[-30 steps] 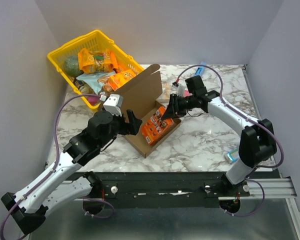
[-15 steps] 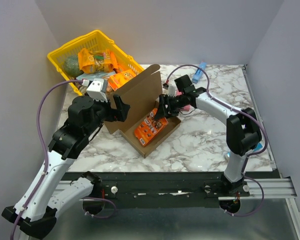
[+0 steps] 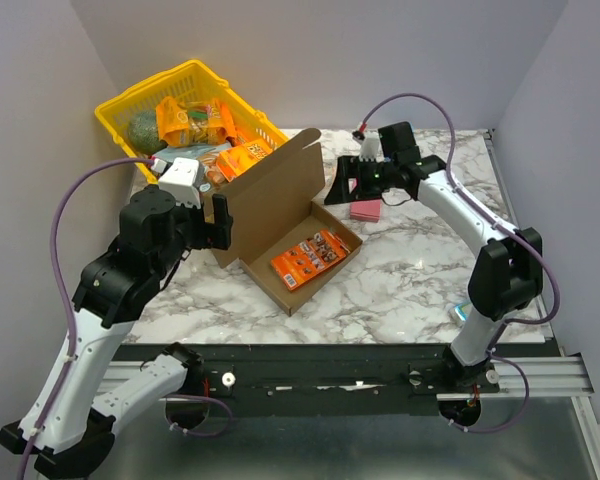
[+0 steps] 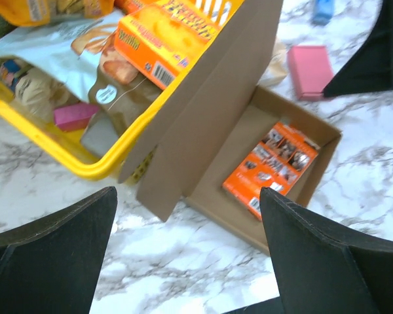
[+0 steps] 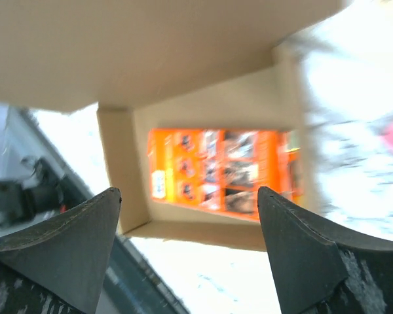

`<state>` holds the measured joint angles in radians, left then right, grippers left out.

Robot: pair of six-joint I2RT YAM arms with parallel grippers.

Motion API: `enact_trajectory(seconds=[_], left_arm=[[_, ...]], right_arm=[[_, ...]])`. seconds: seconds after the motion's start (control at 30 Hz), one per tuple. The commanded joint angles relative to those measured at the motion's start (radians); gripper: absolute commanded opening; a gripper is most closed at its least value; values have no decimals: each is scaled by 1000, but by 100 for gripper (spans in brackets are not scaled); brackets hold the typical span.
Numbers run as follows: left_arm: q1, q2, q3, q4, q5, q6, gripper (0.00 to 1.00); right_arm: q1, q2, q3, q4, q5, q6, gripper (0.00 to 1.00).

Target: Fold the paper box

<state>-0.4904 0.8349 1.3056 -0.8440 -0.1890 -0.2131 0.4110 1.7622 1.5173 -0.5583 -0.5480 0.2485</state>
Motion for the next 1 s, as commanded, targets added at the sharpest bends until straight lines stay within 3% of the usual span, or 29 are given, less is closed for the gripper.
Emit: enact_trajectory(seconds=[0.0, 0.33, 0.47, 0.67, 0.8, 0.9, 0.97], left_arm=[[16, 44, -9, -75, -102, 55, 99], [53, 82, -81, -6, -162, 83, 99], [67, 72, -140, 113, -116, 141, 98], [73, 32, -238, 282, 9, 277, 74], [75, 3, -298, 338, 55, 327, 51], [76, -3, -342, 365, 109, 339, 46], [76, -5, -368, 381, 123, 340, 36]], right_arm=[[-21, -7, 84, -2, 108, -71, 93], [-32, 25, 116, 8, 112, -45, 92], [-35, 10, 90, 21, 128, -55, 92], [-75, -7, 69, 67, 109, -95, 88], [-92, -33, 26, 213, 115, -187, 87], [-92, -15, 30, 294, 74, -273, 87], [-90, 5, 50, 322, 10, -334, 86]])
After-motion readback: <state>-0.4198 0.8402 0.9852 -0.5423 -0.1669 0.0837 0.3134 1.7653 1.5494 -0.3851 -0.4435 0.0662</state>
